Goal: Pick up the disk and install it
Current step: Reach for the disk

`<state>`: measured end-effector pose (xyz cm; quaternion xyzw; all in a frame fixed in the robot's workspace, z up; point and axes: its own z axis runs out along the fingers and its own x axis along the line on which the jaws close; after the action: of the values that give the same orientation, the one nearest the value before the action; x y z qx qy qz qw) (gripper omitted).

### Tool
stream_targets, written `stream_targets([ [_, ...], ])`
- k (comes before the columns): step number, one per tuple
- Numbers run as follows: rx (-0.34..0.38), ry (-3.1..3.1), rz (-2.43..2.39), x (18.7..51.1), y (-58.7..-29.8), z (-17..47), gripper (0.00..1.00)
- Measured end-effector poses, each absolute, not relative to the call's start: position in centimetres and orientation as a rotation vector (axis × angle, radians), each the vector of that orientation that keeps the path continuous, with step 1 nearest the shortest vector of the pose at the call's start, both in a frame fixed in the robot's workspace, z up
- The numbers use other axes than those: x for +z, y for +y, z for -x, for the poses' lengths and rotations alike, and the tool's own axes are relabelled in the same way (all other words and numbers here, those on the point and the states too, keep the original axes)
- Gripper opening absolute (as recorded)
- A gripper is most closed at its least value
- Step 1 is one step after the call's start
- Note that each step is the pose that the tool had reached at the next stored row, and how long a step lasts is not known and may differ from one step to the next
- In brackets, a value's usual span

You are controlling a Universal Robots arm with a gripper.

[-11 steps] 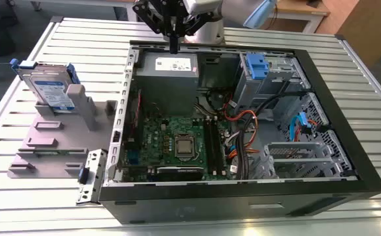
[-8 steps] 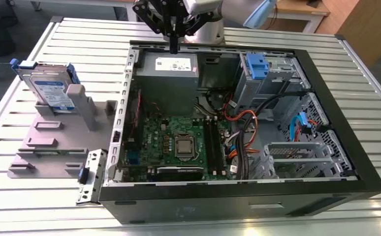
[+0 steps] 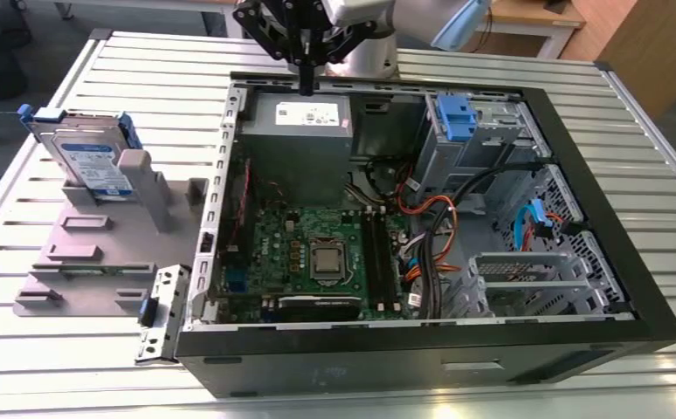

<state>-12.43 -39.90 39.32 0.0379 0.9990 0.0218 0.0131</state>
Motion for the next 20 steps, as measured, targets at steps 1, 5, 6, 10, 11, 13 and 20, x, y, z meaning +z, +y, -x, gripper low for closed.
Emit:
stream_targets([
  [1, 0.068, 3.112, -0.118, 39.3, -39.9, 12.5, 0.11],
  [5, 0.068, 3.112, -0.118, 39.3, -39.9, 12.9, 0.11],
  [6, 0.068, 3.112, -0.118, 39.3, -39.9, 13.0, 0.11],
  [10, 0.068, 3.112, -0.118, 39.3, -39.9, 13.4, 0.11],
  [11, 0.068, 3.112, -0.118, 39.3, -39.9, 13.5, 0.11],
  [13, 0.068, 3.112, -0.118, 39.3, -39.9, 13.7, 0.11],
  [20, 0.068, 3.113, -0.118, 39.3, -39.9, 14.2, 0.11],
])
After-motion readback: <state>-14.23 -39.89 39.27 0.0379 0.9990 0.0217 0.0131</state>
